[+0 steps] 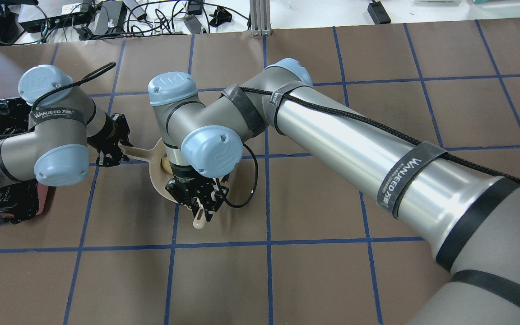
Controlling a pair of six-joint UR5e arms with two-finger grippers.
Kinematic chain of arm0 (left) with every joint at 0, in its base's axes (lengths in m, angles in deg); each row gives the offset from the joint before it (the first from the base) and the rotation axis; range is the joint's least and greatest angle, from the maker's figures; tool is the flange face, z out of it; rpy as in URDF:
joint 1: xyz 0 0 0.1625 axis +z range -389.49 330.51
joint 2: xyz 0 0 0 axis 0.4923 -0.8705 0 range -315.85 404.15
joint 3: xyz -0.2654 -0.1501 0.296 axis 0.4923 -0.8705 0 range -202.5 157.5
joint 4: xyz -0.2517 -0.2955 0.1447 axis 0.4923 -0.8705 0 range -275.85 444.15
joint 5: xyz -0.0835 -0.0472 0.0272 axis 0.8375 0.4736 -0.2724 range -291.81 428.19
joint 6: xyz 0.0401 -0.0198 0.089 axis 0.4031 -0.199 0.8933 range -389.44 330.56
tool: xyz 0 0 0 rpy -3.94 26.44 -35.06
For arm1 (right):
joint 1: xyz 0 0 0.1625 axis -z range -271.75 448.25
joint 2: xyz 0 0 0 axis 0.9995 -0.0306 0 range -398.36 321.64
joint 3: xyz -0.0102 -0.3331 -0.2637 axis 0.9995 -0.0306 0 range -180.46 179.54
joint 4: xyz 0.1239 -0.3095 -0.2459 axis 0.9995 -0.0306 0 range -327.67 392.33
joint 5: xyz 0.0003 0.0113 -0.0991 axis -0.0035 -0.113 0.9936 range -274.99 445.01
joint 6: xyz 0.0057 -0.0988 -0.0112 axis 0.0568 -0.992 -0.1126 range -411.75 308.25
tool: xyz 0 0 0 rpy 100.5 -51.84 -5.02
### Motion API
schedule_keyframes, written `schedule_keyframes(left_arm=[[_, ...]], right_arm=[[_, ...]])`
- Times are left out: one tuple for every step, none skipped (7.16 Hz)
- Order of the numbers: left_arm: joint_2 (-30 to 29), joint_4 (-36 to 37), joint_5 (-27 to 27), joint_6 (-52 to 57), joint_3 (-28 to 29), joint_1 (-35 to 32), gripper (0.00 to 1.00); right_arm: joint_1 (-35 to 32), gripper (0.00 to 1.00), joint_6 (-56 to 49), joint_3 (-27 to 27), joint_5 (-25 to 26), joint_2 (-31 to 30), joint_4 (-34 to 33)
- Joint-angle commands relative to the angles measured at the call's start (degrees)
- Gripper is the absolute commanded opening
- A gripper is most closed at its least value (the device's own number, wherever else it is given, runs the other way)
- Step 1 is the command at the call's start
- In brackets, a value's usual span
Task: Sweep and dump trash into bin
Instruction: 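Brush the debris deeper into the dustpan with the right gripper, then lift the dustpan toward the bin with the left gripper while the right returns the brush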
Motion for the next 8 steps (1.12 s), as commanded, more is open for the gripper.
schedule_keyframes(left_arm=[[-0.2, -0.7, 0.1, 0.2, 0.0, 0.0, 0.0], [-0.2, -0.9, 0.1, 0.6, -0.1, -0.1, 0.0], [-0.2, -1.4, 2.3, 0.6, 0.0, -0.3, 0.0], [-0.1, -3.2, 3.4, 0.7, 0.4, -0.2, 0.0], [-0.1, -3.8, 5.4, 0.7, 0.9, 0.1, 0.0], [-0.1, -7.1, 7.5, 0.7, 3.1, 0.3, 0.0], [-0.4, -14.9, 10.0, 0.8, 8.9, 1.0, 0.0], [-1.2, -24.9, 12.9, 0.7, 17.0, 1.2, 0.0]], right_arm=[[0.3, 0.0, -2.6, 1.1, 1.4, -2.4, 4.8], [0.4, 0.0, -2.9, 1.3, 1.5, -2.4, 4.9], [1.1, 0.0, -4.3, 1.8, 4.2, -2.7, 6.0], [5.0, 0.0, -8.1, 1.9, 9.0, -3.9, 5.9], [11.3, 0.0, -15.4, 1.8, 10.5, -5.6, 5.7], [16.6, 0.0, -25.6, 2.6, 13.1, -5.9, 5.7], [22.7, 0.0, -31.9, 3.6, 14.5, -6.5, 5.0], [29.9, 0.0, -37.9, 4.3, 15.4, -6.2, 4.8]])
